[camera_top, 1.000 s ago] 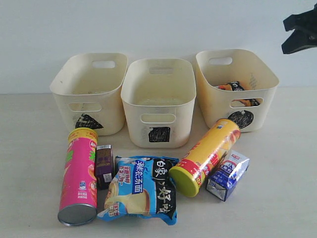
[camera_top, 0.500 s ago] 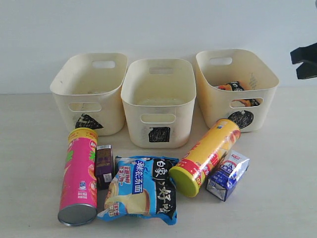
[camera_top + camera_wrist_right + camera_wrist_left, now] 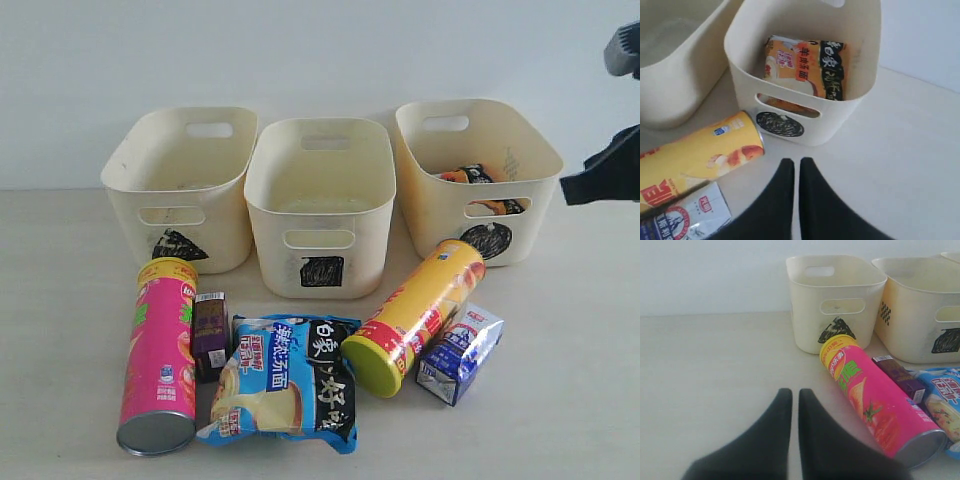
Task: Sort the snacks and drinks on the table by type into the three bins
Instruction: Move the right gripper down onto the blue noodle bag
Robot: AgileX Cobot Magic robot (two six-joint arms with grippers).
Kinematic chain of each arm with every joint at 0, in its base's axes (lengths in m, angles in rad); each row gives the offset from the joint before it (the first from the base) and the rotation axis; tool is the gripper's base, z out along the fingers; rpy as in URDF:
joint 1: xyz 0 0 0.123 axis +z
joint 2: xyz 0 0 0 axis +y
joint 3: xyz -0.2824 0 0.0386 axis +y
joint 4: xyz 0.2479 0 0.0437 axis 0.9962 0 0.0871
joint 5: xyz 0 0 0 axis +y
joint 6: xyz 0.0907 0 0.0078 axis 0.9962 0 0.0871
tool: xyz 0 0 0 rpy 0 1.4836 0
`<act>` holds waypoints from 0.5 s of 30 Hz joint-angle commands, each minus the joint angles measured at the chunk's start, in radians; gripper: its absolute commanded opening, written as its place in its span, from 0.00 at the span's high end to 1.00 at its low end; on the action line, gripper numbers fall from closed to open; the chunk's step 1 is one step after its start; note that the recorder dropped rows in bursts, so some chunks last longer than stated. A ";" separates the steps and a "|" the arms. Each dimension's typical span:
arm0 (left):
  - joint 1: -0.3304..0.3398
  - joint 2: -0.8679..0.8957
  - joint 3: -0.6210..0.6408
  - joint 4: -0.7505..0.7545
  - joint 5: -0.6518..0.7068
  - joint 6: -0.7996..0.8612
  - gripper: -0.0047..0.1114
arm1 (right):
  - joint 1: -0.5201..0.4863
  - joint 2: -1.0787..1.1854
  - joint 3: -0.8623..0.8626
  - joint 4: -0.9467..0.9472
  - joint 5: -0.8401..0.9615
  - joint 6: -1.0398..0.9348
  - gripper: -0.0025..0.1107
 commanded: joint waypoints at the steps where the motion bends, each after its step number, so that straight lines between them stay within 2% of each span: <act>1: -0.005 -0.003 -0.003 -0.004 -0.003 -0.007 0.92 | 0.094 -0.018 0.043 -0.053 -0.059 0.006 0.98; 10: -0.005 -0.003 -0.003 -0.004 -0.003 -0.007 0.92 | 0.305 -0.018 0.164 -0.087 -0.233 0.004 0.98; 15: -0.005 -0.003 -0.003 -0.004 -0.003 -0.007 0.92 | 0.435 -0.018 0.263 -0.087 -0.437 -0.013 0.98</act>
